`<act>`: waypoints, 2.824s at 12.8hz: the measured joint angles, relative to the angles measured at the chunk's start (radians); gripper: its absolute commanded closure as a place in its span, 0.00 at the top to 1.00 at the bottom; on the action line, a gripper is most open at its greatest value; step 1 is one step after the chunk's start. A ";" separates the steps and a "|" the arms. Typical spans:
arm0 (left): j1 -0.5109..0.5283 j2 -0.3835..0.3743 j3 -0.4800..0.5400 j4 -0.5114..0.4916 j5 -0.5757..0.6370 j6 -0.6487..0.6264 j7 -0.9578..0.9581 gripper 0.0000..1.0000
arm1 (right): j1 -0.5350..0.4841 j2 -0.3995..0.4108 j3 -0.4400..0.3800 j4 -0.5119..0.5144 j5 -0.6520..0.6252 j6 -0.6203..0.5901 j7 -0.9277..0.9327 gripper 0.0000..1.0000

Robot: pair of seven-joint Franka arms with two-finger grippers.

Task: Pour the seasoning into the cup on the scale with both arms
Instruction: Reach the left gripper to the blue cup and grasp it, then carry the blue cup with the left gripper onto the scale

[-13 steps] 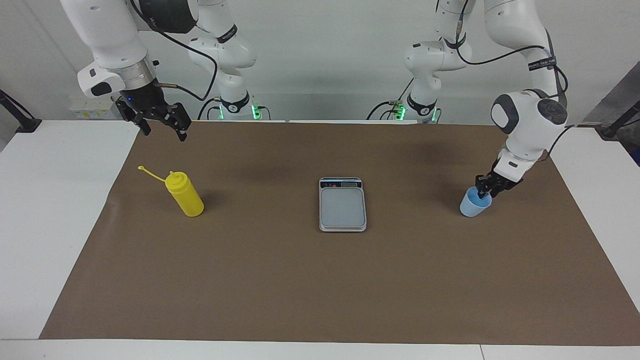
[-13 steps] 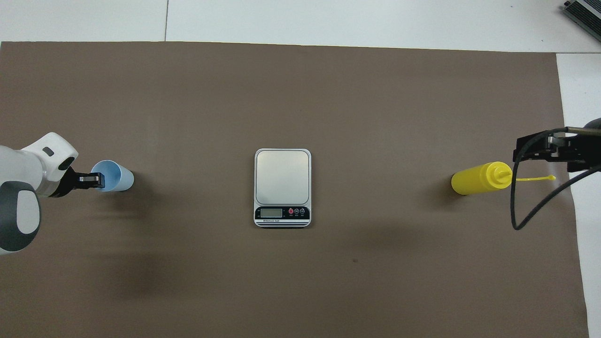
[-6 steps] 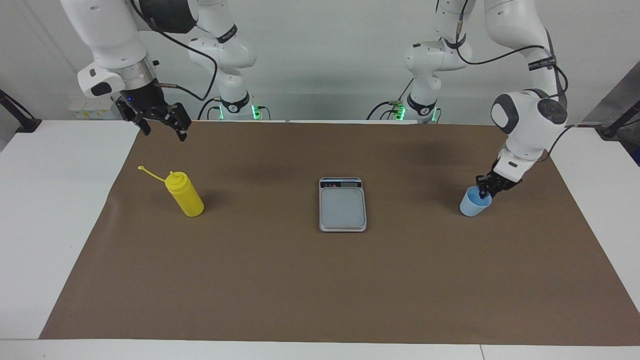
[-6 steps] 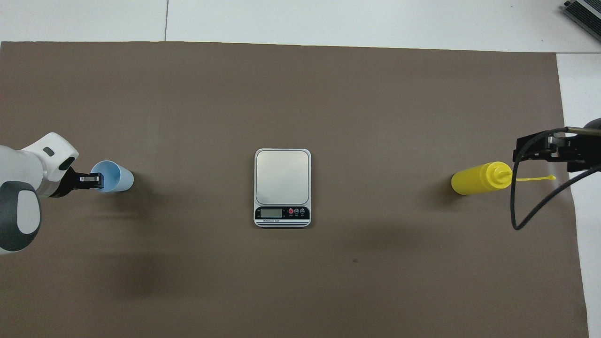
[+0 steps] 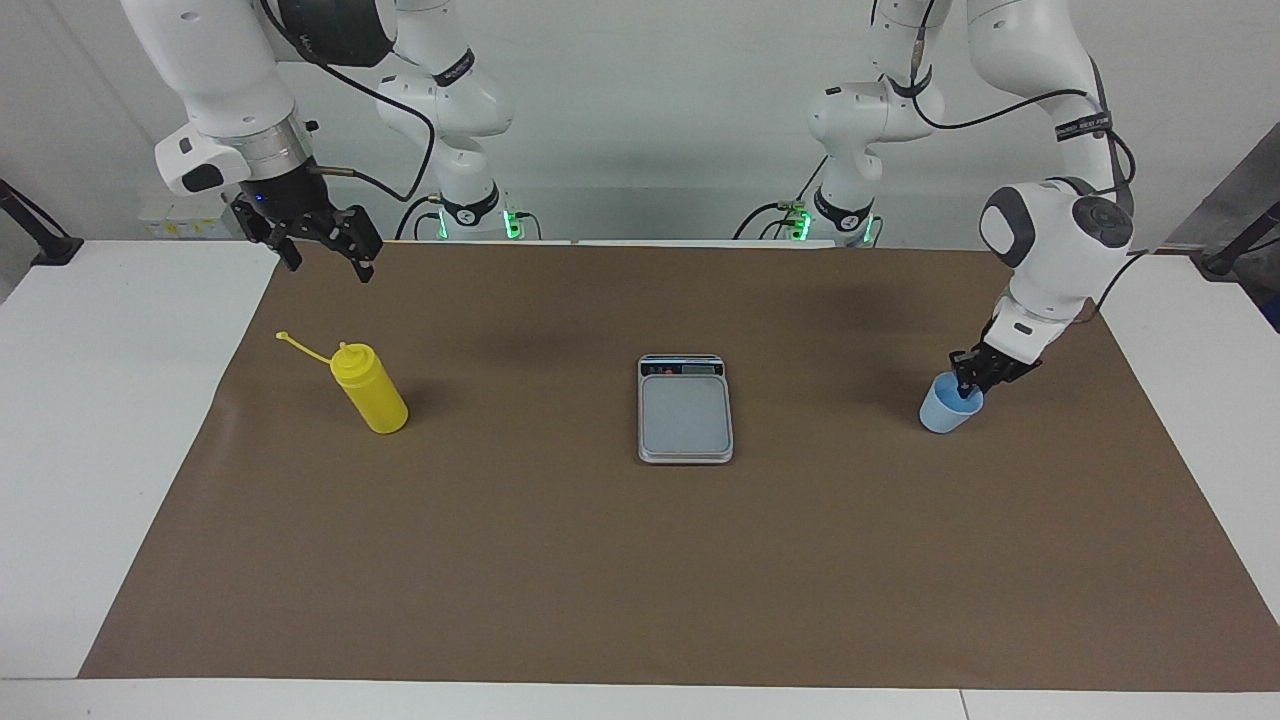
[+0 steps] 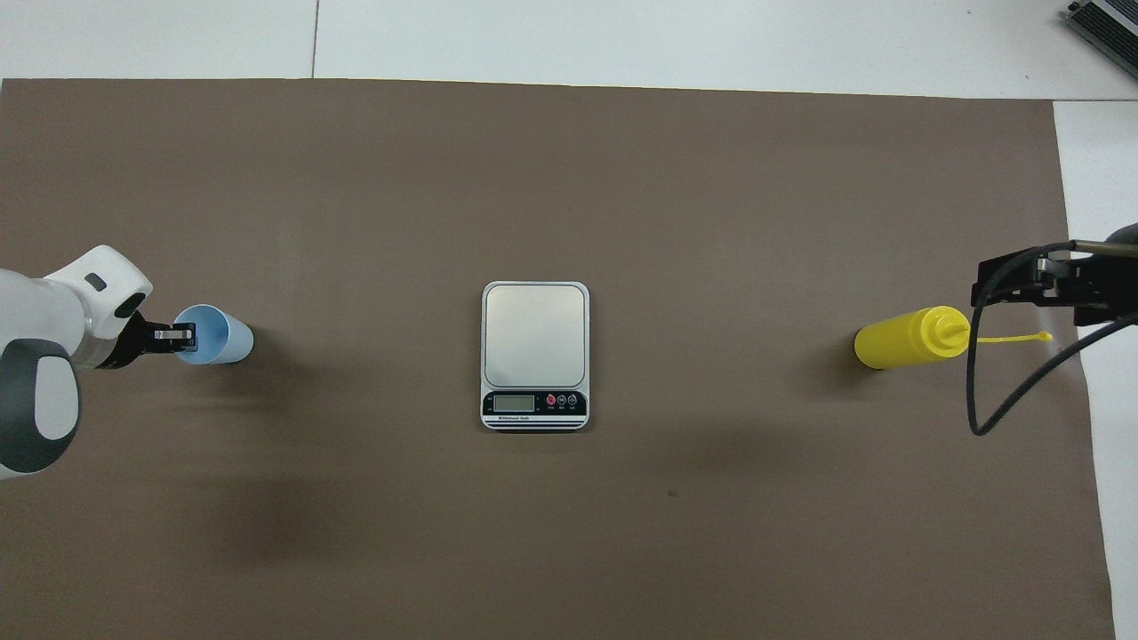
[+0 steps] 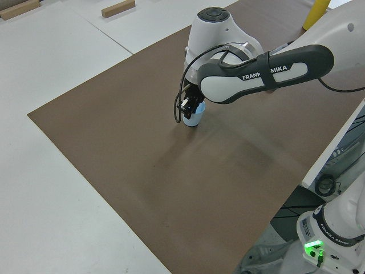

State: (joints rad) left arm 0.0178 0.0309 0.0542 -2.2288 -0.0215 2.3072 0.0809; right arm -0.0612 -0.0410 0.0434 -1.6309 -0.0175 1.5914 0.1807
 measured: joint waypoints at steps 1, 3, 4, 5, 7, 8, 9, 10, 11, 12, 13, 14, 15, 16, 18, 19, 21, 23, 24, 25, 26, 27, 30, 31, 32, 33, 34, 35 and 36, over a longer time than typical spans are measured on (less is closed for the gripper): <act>0.000 0.000 0.000 0.000 0.000 0.000 0.000 0.20 | 0.000 0.000 0.000 0.000 0.000 0.000 0.000 1.00; 0.000 0.000 0.000 0.000 0.000 0.000 0.000 0.16 | 0.000 0.000 0.000 0.000 0.000 0.000 0.000 1.00; 0.000 0.000 0.000 0.000 0.000 0.000 0.000 0.14 | 0.000 0.000 0.000 0.000 0.000 0.000 0.000 1.00; 0.000 0.000 0.000 0.000 0.000 0.000 0.000 0.11 | 0.000 0.000 0.000 0.000 0.000 0.000 0.000 1.00; 0.000 0.000 -0.001 0.000 0.000 0.000 0.000 0.04 | 0.000 0.000 0.000 0.000 0.000 0.000 0.000 1.00; 0.000 0.000 -0.001 0.000 0.000 0.000 0.000 0.02 | 0.000 0.000 0.000 0.000 0.000 0.000 0.000 1.00; 0.000 0.000 -0.001 0.000 0.000 0.000 0.000 0.00 | 0.000 0.000 0.000 0.000 0.000 0.000 0.000 1.00; 0.000 0.000 -0.001 0.001 0.000 -0.001 0.000 0.00 | 0.000 0.000 0.000 0.000 0.000 0.000 0.000 1.00; 0.000 0.000 -0.001 0.002 0.000 -0.001 0.000 0.00 | 0.000 0.000 0.000 0.000 0.000 0.000 0.000 1.00; 0.000 0.000 -0.001 0.002 0.000 -0.001 0.000 0.00 | 0.000 0.000 0.000 0.000 0.000 0.000 0.000 1.00; 0.000 0.000 -0.001 0.003 0.000 -0.001 0.000 0.00 | 0.000 0.000 0.000 0.000 0.000 0.000 0.000 1.00; 0.000 0.001 -0.001 0.007 0.000 -0.002 0.000 0.00 | 0.000 0.000 0.000 0.000 0.000 0.000 0.000 1.00; -0.001 0.003 -0.002 0.021 0.000 -0.012 0.000 0.00 | 0.000 0.000 0.000 0.000 0.000 0.000 0.000 1.00; -0.004 0.009 -0.005 0.047 0.000 -0.039 -0.011 0.00 | 0.000 0.000 0.000 0.000 0.000 0.000 0.000 1.00; -0.013 0.022 -0.036 0.123 0.000 -0.111 -0.090 0.00 | 0.000 0.000 0.000 0.000 0.000 0.000 0.000 1.00; -0.014 0.029 -0.060 0.164 0.000 -0.147 -0.136 0.00 | 0.000 0.000 0.000 0.000 0.000 0.000 0.000 1.00; -0.015 0.042 -0.120 0.236 0.001 -0.224 -0.261 0.00 | 0.000 0.000 0.000 0.000 0.000 0.000 0.000 1.00; -0.018 0.048 -0.200 0.303 0.042 -0.307 -0.435 0.00 | 0.000 0.000 0.000 0.000 0.000 0.000 0.000 1.00; -0.019 0.049 -0.247 0.334 0.062 -0.347 -0.522 0.00 | 0.000 0.000 0.000 0.000 0.000 0.000 0.000 1.00; -0.022 0.050 -0.291 0.356 0.074 -0.373 -0.600 0.00 | 0.000 0.000 0.000 0.000 0.000 0.000 0.000 1.00; -0.024 0.051 -0.333 0.367 0.081 -0.385 -0.673 0.00 | 0.000 0.000 0.000 0.000 0.000 0.000 0.000 1.00; -0.025 0.053 -0.370 0.370 0.085 -0.389 -0.739 0.00 | 0.000 0.000 0.000 0.000 0.000 0.000 0.000 1.00; -0.028 0.060 -0.459 0.378 0.094 -0.417 -0.940 0.00 | 0.000 0.000 0.000 0.000 0.000 0.000 0.000 1.00; -0.034 0.063 -0.472 0.393 0.099 -0.441 -0.994 0.00 | 0.000 0.000 0.000 0.000 0.000 0.000 0.000 1.00; -0.042 0.068 -0.480 0.419 0.100 -0.465 -1.029 0.00 | 0.000 0.000 0.000 0.000 0.000 0.000 0.000 1.00; -0.046 0.077 -0.495 0.449 0.100 -0.483 -1.062 0.00 | 0.000 0.000 0.000 0.000 0.000 0.000 0.000 1.00; -0.050 0.088 -0.513 0.477 0.100 -0.492 -1.094 0.00 | 0.000 0.000 0.000 0.000 0.000 0.000 0.000 1.00; -0.052 0.099 -0.535 0.496 0.100 -0.495 -1.120 0.00 | 0.000 0.000 0.000 0.000 0.000 0.000 0.000 1.00; -0.053 0.108 -0.556 0.504 0.100 -0.495 -1.142 0.00 | 0.000 0.000 0.000 0.000 0.000 0.000 0.000 1.00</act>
State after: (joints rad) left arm -0.0356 0.1392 -0.5017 -1.7245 0.0786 1.8126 -1.0615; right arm -0.0612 -0.0411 0.0434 -1.6309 -0.0175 1.5914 0.1807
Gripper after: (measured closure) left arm 0.974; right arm 0.000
